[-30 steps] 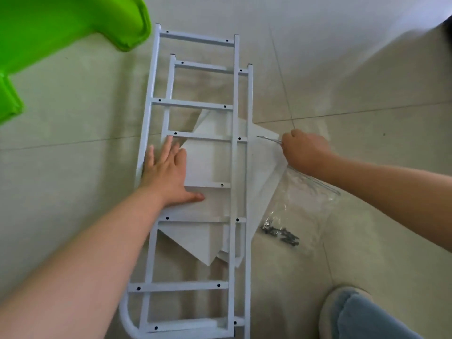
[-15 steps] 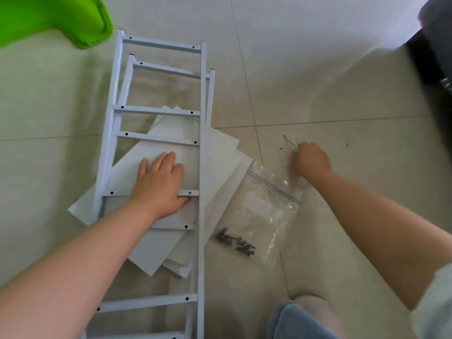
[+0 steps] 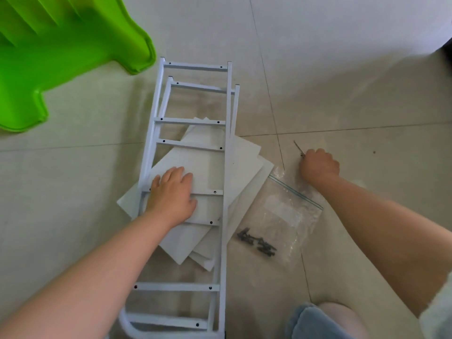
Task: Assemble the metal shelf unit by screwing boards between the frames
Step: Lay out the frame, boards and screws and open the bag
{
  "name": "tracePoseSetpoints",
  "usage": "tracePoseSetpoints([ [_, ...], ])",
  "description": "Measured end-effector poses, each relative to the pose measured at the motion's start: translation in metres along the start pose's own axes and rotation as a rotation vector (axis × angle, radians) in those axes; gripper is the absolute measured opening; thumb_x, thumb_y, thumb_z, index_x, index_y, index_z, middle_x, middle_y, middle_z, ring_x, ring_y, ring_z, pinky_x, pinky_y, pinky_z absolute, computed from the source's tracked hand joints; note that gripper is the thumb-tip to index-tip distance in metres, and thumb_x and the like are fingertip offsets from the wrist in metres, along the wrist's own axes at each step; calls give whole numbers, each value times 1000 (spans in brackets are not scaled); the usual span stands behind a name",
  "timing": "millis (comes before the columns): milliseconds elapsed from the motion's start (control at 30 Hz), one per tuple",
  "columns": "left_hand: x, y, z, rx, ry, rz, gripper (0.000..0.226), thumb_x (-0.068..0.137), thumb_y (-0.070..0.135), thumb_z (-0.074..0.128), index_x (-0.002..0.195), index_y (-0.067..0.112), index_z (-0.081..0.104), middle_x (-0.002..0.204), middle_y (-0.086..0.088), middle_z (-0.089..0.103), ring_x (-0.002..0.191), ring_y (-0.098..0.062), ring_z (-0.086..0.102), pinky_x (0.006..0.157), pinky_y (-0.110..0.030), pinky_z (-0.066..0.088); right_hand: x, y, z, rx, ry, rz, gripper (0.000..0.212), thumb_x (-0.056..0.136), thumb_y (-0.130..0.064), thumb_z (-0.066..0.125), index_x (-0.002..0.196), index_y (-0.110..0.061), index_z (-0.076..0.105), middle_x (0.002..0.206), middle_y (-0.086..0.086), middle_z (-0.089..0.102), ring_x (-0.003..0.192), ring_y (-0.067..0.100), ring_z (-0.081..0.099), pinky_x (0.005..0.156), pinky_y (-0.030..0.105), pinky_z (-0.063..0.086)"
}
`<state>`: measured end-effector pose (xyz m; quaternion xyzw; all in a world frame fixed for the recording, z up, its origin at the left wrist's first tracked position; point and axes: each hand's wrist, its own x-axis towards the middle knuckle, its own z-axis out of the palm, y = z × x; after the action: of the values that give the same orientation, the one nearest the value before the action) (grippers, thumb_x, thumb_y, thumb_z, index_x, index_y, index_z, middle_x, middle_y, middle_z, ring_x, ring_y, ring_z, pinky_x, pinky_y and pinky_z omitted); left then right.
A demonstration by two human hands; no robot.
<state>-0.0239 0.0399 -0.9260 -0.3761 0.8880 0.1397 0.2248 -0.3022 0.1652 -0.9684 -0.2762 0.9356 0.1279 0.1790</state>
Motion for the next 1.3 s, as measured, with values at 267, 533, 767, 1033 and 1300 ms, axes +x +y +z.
tracePoseSetpoints([
  [267, -11, -42, 1, -247, 8, -473, 46, 88, 17, 53, 127, 3, 35, 130, -15, 45, 118, -33, 47, 88, -38, 42, -33, -94, -32, 356, -29, -339, 39, 96, -34, 40, 115, -3, 53, 114, 16, 59, 104, 32, 54, 76, 31, 39],
  [533, -10, -66, 3, -107, -103, -417, 28, 92, 13, 47, 117, 7, 57, 120, -11, 58, 111, -30, 57, 86, -34, 47, -79, -140, -25, 397, -231, -296, 19, 92, -17, 45, 103, -5, 34, 91, 15, 52, 78, 31, 55, 59, 30, 41],
  [767, -21, -74, 11, -103, -65, -351, 22, 92, 14, 47, 109, 5, 56, 114, -13, 59, 105, -31, 58, 80, -33, 46, -87, -134, -20, 410, -303, -253, 20, 83, -9, 52, 65, -4, 45, 53, 10, 54, 43, 22, 55, 46, 25, 46],
  [1033, -35, -83, 33, -344, -91, -300, 19, 95, 19, 44, 104, 4, 38, 108, -21, 57, 98, -36, 56, 65, -30, 34, -92, -111, -25, -210, -17, -748, 30, 92, -16, 41, 119, -4, 44, 120, 15, 50, 111, 31, 48, 86, 38, 41],
  [1300, -39, -88, 34, -288, 14, -265, 18, 89, 7, 48, 106, 3, 46, 106, -20, 58, 98, -36, 56, 68, -32, 39, -75, -108, -26, -632, 294, -1480, 17, 55, -11, 81, 60, -17, 65, 62, -2, 60, 60, 20, 61, 78, 37, 55],
])
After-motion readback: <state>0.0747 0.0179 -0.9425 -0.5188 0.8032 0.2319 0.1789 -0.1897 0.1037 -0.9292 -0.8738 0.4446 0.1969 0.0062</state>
